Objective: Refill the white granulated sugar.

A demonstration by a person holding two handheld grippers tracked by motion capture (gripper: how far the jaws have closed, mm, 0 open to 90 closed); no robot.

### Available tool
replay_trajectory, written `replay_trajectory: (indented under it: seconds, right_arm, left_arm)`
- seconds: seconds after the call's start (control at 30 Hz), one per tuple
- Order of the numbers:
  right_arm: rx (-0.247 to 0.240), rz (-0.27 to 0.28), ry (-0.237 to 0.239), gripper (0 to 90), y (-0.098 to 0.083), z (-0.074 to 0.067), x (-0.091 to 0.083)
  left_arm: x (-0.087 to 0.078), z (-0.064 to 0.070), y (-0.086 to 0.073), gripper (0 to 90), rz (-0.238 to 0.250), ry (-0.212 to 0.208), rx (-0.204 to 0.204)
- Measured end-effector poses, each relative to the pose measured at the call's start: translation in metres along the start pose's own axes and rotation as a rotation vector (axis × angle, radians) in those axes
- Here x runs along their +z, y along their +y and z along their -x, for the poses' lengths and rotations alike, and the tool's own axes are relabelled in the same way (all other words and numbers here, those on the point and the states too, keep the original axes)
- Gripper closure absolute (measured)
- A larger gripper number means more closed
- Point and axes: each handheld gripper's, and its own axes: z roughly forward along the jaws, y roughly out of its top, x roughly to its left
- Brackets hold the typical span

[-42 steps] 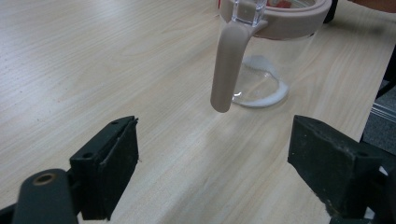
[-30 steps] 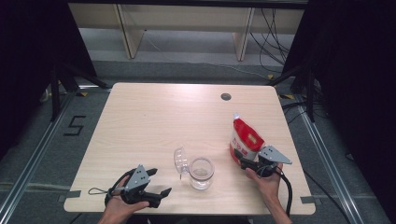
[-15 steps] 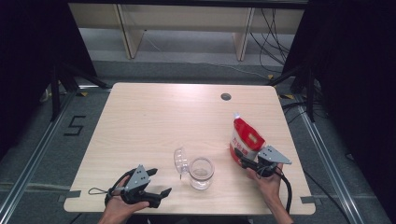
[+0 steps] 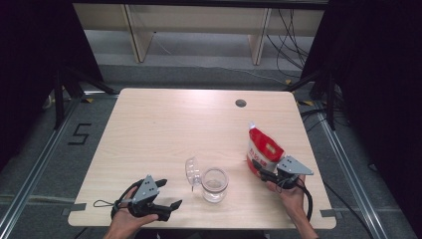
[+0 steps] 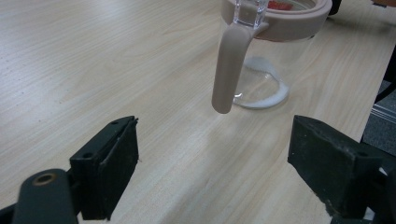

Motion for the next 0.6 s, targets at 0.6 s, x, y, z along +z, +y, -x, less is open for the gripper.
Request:
replay_trajectory:
  seconds: [0.6]
  right_arm:
    - [-0.436,-0.009,-0.068,47.0,0.031,-0.028,-0.021]
  left_arm:
    - [-0.001,-0.005,0.001,15.9,-0.021,0.002,0.039]
